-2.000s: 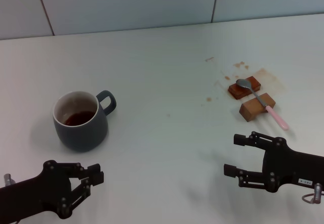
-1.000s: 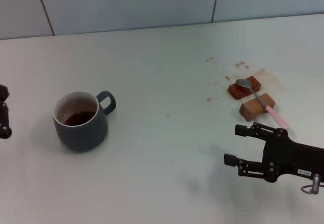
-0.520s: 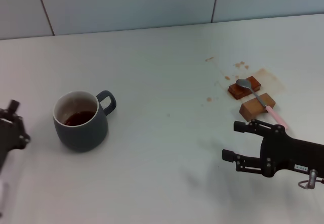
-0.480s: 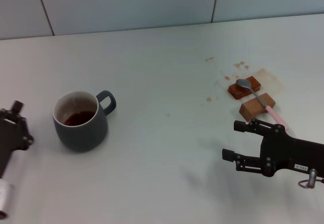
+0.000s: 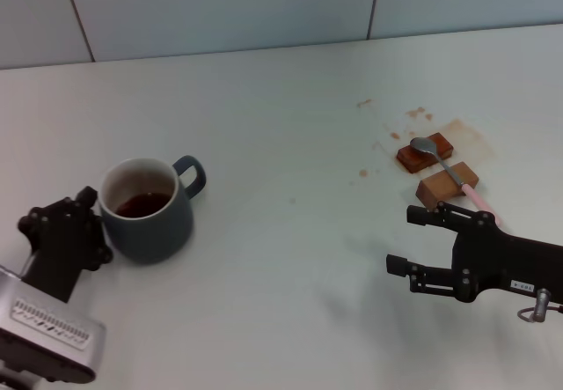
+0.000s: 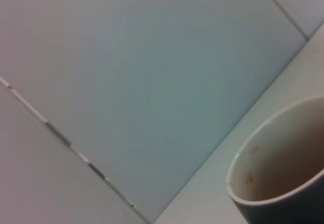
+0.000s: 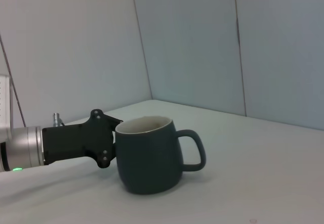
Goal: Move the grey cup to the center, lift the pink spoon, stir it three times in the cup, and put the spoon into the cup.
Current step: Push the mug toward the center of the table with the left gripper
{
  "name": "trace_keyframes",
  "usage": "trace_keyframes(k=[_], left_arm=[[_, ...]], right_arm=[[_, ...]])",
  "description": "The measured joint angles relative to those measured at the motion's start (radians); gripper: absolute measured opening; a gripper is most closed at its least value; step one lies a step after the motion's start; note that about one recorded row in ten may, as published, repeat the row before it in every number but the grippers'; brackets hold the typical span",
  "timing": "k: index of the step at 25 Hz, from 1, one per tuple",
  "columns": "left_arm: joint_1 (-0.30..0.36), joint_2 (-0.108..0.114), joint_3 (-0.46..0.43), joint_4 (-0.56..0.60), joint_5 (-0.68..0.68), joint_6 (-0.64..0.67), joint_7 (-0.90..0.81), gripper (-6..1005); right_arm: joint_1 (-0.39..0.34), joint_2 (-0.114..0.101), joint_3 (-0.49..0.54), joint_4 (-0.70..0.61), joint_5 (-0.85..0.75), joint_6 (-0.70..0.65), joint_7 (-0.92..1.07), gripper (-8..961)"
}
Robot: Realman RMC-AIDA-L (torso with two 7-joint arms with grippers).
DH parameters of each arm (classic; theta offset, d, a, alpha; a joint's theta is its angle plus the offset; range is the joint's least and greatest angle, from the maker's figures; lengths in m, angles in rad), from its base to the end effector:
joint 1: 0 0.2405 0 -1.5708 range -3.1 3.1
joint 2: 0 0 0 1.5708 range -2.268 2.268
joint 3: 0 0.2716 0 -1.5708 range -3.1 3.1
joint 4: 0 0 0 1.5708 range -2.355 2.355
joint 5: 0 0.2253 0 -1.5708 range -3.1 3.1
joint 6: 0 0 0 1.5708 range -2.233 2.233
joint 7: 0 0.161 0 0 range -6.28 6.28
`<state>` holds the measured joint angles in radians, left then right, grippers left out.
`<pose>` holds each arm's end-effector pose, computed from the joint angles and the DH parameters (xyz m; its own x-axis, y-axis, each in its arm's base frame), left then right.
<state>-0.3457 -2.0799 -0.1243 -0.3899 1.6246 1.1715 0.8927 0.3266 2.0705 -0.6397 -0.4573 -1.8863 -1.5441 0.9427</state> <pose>-0.3400 0.2940 -0.1054 0.9968 -0.0789 -0.0145 -0.0325 -0.2324 -0.9721 0.3443 0.2819 -0.0393 0.7856 -0.2280 -0.5752 -0.4595 -0.8375 -0.2957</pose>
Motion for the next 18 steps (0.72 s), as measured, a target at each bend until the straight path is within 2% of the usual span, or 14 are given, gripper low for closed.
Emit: trace_keyframes(k=[8, 18], left_arm=[[-0.025, 0.000, -0.004, -0.071, 0.000, -0.041, 0.027, 21], [-0.102, 0.000, -0.018, -0.165, 0.006, -0.161, 0.076, 26]], right_arm=[[0.000, -0.003, 0.000, -0.003, -0.003, -0.013, -0.001, 818], [-0.013, -0.004, 0.000, -0.004, 0.001, -0.034, -0.004, 818]])
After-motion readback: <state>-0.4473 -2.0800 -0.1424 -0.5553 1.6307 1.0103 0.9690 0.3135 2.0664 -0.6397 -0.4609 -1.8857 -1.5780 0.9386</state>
